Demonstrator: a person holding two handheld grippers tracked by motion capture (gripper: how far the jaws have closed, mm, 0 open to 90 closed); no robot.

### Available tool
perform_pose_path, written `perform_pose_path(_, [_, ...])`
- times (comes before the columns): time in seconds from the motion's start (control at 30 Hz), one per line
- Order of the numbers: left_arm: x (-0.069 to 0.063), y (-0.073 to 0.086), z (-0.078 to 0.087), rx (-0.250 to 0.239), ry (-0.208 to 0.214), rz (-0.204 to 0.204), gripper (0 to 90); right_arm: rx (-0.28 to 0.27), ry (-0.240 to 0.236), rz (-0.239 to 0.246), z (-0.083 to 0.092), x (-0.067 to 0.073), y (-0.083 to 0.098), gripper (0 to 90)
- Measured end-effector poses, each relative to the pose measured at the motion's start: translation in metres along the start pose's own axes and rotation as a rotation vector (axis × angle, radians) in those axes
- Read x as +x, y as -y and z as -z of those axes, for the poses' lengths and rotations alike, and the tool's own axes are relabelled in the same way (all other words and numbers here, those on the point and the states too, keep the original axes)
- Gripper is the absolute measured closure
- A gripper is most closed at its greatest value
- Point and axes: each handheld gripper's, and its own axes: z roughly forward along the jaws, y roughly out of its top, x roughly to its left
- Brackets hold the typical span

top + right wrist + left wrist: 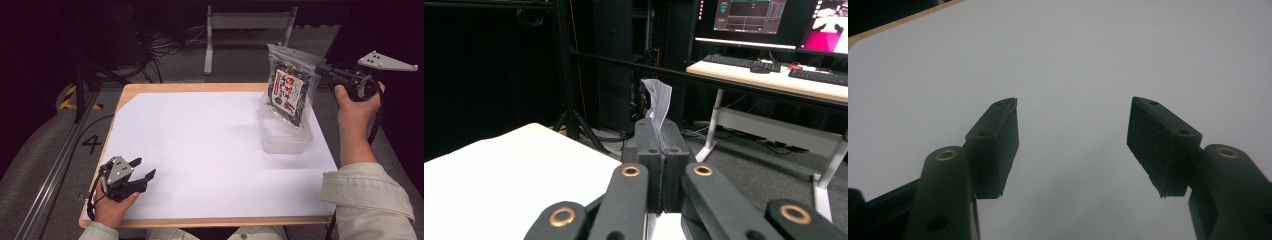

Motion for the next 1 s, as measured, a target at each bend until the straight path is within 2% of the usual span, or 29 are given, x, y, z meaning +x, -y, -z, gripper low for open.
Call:
perform_pose_path(0.3, [0.000,0.000,0.001,0.002,0.001,-0.003,38.0,0.011,-0.012,-0.001,-0.003,-0.004,0.010,89.7])
perform_pose_path(0.67, [0.000,0.000,0.000,0.003,0.000,-0.005,38.0,-0.008,-0.055,-0.056,0.006,-0.019,0.028,89.6])
perform_pose_path(0.83, [0.000,0.000,0.000,0.001,0.000,-0.001,38.0,-0.028,-0.069,-0.071,0.015,-0.018,0.034,89.5])
perform_pose_path(1.0, [0.000,0.000,0.000,0.001,0.000,0.000,38.0,-0.024,-0.079,-0.042,0.019,-0.010,0.034,89.5])
